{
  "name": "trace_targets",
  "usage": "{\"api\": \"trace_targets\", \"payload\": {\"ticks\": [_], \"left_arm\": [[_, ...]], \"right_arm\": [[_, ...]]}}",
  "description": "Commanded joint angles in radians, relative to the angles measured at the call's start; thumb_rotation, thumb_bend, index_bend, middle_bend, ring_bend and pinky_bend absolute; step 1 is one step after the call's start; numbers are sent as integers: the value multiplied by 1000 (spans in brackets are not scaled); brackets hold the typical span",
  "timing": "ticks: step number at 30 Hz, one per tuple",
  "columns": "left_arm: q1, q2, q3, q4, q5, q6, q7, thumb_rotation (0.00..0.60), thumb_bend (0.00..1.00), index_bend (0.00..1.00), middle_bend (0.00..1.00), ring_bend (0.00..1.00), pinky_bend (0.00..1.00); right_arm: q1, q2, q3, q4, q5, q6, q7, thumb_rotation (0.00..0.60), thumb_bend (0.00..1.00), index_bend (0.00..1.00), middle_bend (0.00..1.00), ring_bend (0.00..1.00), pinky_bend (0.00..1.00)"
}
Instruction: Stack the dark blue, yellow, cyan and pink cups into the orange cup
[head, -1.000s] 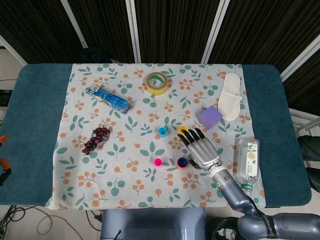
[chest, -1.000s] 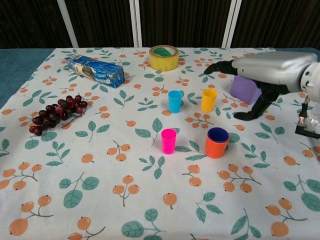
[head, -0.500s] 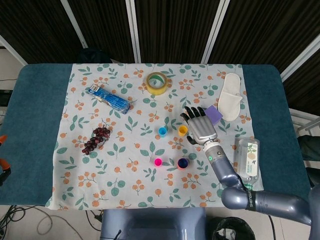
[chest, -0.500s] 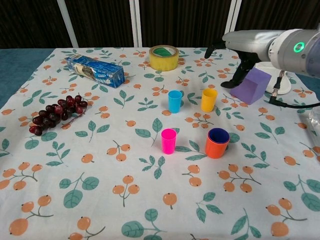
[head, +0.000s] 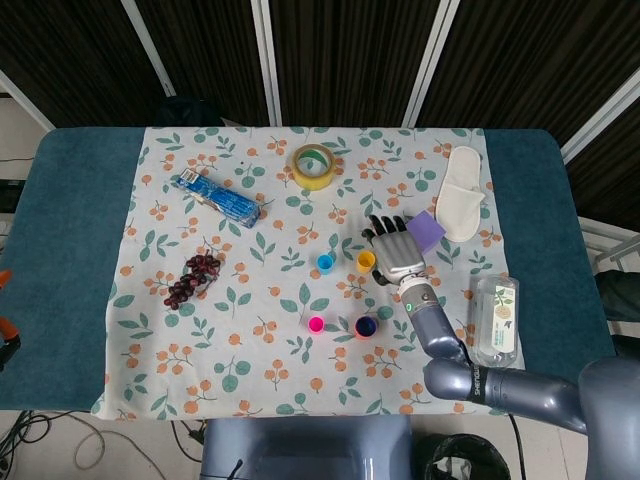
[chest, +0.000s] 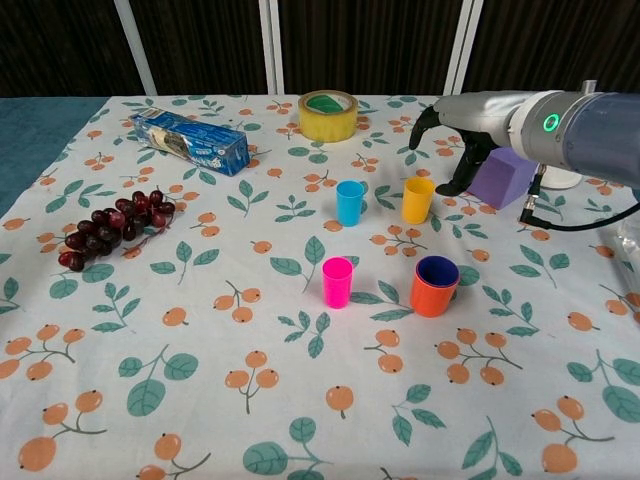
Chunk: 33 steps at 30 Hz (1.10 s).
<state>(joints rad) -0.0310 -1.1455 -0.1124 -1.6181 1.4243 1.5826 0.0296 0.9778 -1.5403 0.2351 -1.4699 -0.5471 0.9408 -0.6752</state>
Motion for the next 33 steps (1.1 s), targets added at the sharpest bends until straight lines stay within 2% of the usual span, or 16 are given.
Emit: {"api": "trace_targets", "payload": {"ticks": [1, 23, 33], "left_arm": [[0, 0, 0, 0, -1, 0, 1, 600, 798, 151, 26, 0, 0], [0, 1, -2, 0, -5, -2, 1, 600, 798, 151, 26, 0, 0], [0, 2, -2, 0, -6, -4, -1, 600, 798, 151, 26, 0, 0]], "right_arm": [[0, -15, -3, 21, -1, -3, 15, 600, 400, 237, 0, 0, 0], [-5, -105, -10, 144, -39, 14, 57, 600, 400, 354, 0, 0, 0], [0, -132, 1, 166, -54, 11, 65, 600, 400, 360, 0, 0, 0]]}}
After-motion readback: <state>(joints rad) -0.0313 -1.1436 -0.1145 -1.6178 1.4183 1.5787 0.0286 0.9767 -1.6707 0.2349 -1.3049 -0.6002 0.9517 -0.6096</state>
